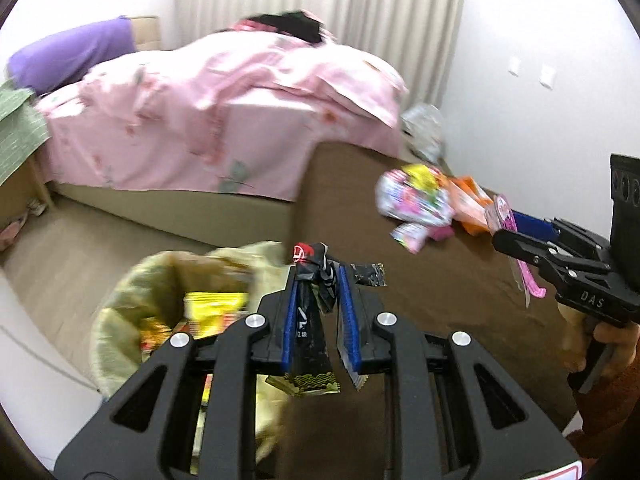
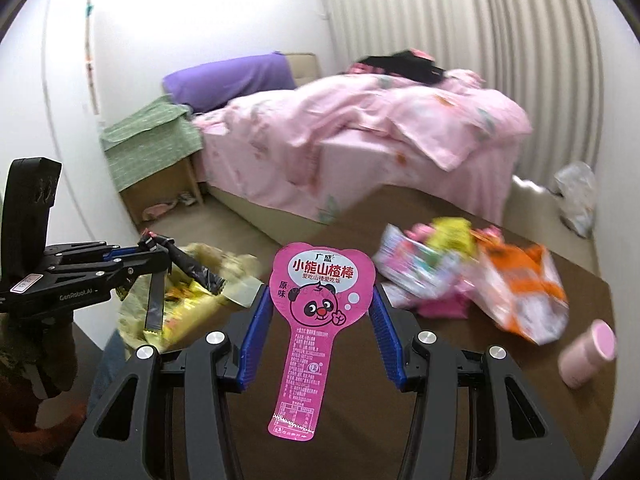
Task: Collect trash
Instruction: 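Carry the pink package and black wrappers over the yellow bag and open both grippers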
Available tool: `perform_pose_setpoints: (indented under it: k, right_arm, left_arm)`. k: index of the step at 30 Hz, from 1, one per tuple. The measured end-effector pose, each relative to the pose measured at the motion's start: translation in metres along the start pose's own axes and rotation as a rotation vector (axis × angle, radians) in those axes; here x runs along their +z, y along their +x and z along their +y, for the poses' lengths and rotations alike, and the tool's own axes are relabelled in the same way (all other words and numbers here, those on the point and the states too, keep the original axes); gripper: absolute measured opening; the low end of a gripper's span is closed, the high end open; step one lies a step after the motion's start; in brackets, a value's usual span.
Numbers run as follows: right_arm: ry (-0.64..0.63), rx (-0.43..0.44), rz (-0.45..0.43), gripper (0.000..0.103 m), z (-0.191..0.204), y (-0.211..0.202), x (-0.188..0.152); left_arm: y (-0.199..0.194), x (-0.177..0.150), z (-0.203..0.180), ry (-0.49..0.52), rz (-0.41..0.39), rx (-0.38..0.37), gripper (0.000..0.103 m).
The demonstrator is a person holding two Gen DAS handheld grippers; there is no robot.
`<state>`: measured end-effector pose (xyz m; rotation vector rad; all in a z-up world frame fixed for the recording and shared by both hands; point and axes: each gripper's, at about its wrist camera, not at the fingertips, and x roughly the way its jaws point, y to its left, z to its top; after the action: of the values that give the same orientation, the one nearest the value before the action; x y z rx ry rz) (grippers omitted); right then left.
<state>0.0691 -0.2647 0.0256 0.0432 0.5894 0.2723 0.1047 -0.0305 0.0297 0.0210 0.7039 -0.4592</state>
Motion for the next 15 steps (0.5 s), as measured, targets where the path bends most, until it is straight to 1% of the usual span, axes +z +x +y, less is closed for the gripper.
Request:
perform_pose_setpoints:
  k: [3, 7, 11, 15]
  right_arm:
    - [-0.02, 0.053, 0.003, 0.047, 0.02, 0.016, 0.012]
    - [-0.052, 0.089, 0.01, 0.047, 0.044, 0.036, 0.024]
    - [-0.074, 0.133, 0.024, 0.047, 0.064, 0.055, 0.031]
    - [-0.083, 0.178, 0.04, 0.047, 0.078, 0.071, 0.035]
  left_arm:
    - [-0.015, -0.001, 0.028, -0.053, -0.036, 0.022, 0.019]
    - [-0.027, -0.006, 0.058, -0.094, -0.057, 0.058, 0.019]
    - [-0.027, -0.013, 0.08, -0.142, -0.049, 0.077, 0.019]
    - [-0.025, -0.022, 0.094, -0.18, -0.034, 0.084, 0.019]
